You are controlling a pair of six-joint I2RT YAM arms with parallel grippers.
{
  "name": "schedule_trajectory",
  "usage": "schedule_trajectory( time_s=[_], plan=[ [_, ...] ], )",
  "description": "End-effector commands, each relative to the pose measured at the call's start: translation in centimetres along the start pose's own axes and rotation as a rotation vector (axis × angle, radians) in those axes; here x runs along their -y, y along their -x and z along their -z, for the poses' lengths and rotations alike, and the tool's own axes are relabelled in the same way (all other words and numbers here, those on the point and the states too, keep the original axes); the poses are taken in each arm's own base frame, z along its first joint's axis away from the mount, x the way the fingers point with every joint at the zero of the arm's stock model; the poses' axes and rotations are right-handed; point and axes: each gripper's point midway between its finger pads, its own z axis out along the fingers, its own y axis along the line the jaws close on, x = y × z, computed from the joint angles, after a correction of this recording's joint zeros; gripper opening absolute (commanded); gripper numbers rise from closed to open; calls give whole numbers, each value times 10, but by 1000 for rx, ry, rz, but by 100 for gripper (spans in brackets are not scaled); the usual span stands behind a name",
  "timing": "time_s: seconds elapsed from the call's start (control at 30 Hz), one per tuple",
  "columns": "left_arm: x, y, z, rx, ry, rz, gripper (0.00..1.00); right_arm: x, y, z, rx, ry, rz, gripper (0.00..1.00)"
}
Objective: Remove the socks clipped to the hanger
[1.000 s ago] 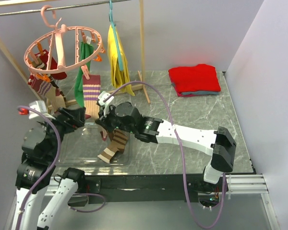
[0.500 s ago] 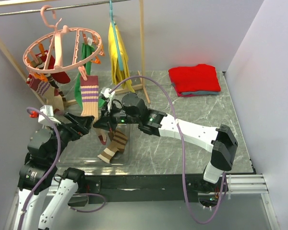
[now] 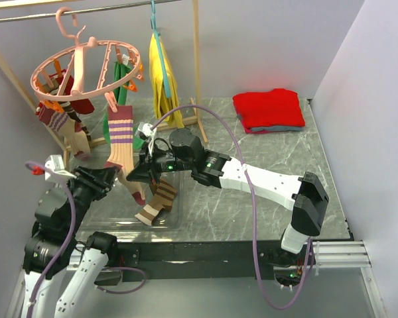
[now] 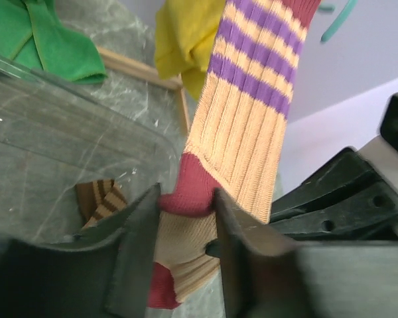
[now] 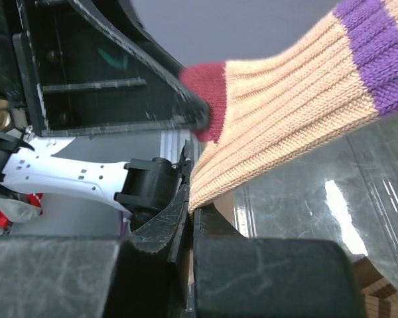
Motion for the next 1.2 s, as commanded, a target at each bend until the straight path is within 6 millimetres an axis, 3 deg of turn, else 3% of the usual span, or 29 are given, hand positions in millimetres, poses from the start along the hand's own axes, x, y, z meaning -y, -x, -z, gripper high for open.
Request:
schedule_trajectory(
  time_s=[0.0, 0.13, 0.4, 0.43, 0.47, 0.5, 0.57, 0.6, 0.63, 0.77, 0.8, 0.83, 0.9, 0.97, 1.17],
  plan=[
    [5, 20, 8, 103, -19, 13, 35, -16, 19, 5, 35, 68, 35, 3],
    [2, 21, 9, 106, -3, -4, 12, -17, 18, 4, 26, 68, 34, 7],
    [-4, 24, 11, 116, 26, -37, 3, 23, 41, 10, 22, -115, 17, 59],
    [-4, 23, 11, 115, 26, -41, 2, 32, 46, 13, 32, -143, 17, 61],
    [-4, 23, 11, 116, 25, -46, 2, 35, 56, 14, 47, -157, 28, 72],
    [-4, 22, 10, 112, 25, -49, 1, 38, 62, 16, 56, -167, 48, 73],
    [-3, 20, 9, 94, 16, -66, 1, 45, 81, 16, 87, -188, 85, 88],
    [-2, 20, 9, 90, 11, -73, 1, 54, 83, 12, 85, -199, 104, 89],
    [-1, 18, 7, 82, 9, -77, 1, 52, 103, 12, 121, -194, 127, 89],
    [4, 12, 6, 47, -19, -85, 1, 79, 139, 10, 183, -190, 142, 89],
    [3, 9, 4, 39, -19, -84, 1, 94, 134, 1, 176, -193, 127, 89],
    [4, 8, 5, 35, -29, -82, 1, 92, 155, 3, 217, -185, 148, 89],
    [5, 5, 4, 22, -44, -78, 1, 111, 156, -4, 221, -196, 142, 89],
    [6, 3, 2, 13, -50, -83, 1, 110, 171, -5, 263, -177, 169, 89],
    [5, 4, 1, 8, -42, -114, 1, 117, 176, -13, 321, -166, 204, 89]
  ],
)
